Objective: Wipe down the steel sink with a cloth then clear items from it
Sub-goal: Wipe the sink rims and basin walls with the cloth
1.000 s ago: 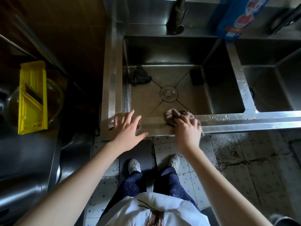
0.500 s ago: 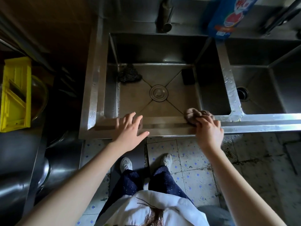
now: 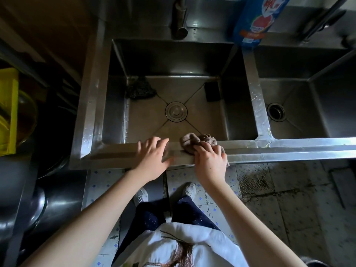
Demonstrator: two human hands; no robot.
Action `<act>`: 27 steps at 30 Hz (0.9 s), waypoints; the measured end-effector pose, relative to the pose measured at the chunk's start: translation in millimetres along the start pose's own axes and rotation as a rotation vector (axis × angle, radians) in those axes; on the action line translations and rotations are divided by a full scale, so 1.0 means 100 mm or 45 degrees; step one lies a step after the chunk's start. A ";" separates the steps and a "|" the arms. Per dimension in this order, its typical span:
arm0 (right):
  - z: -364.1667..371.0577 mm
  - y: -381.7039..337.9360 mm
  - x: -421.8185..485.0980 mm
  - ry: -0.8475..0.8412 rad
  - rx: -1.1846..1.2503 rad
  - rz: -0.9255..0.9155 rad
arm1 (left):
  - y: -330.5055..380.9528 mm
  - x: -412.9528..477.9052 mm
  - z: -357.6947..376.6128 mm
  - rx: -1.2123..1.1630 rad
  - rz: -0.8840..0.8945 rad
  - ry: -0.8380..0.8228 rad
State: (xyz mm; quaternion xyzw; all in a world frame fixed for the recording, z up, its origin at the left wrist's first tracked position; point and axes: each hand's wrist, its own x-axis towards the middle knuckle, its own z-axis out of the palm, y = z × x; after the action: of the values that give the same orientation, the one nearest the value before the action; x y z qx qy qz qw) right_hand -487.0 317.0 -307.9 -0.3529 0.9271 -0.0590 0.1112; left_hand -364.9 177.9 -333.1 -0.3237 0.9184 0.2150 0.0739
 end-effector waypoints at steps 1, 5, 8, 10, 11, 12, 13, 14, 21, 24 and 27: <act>-0.02 0.07 0.00 0.040 0.001 -0.029 | 0.02 0.01 0.01 0.004 -0.006 -0.004; -0.12 0.49 0.05 0.110 -0.050 0.016 | 0.10 0.03 0.03 0.004 -0.043 -0.019; -0.20 0.90 0.12 0.112 -0.078 0.170 | 0.11 0.04 0.03 0.008 -0.060 -0.019; -0.24 1.09 0.16 0.113 -0.055 0.265 | 0.10 0.03 0.03 0.011 -0.066 -0.012; -0.25 1.12 0.18 0.117 -0.038 0.295 | 0.09 0.03 0.02 0.011 -0.069 0.001; -0.25 1.11 0.18 0.118 -0.027 0.312 | 0.08 0.02 0.01 0.011 -0.075 0.015; -0.24 1.07 0.18 0.117 -0.023 0.316 | 0.06 0.01 0.01 0.016 -0.081 0.027; -0.22 1.01 0.17 0.115 -0.021 0.308 | 0.03 0.00 0.00 0.029 -0.086 0.038; -0.04 0.20 0.05 0.014 -0.032 0.137 | -0.32 -0.12 -0.13 0.094 -0.116 0.086; 0.04 -0.18 0.01 -0.020 -0.011 0.066 | -0.52 -0.21 -0.22 0.089 -0.143 0.088; 0.12 -0.50 -0.04 -0.037 -0.008 0.021 | -0.73 -0.31 -0.32 0.107 -0.168 0.073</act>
State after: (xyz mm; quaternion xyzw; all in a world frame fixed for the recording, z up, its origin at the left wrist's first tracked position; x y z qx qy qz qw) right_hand -448.5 282.0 -309.4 -0.3464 0.9285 -0.0498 0.1240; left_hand -294.7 130.0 -321.1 -0.3860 0.9051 0.1618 0.0752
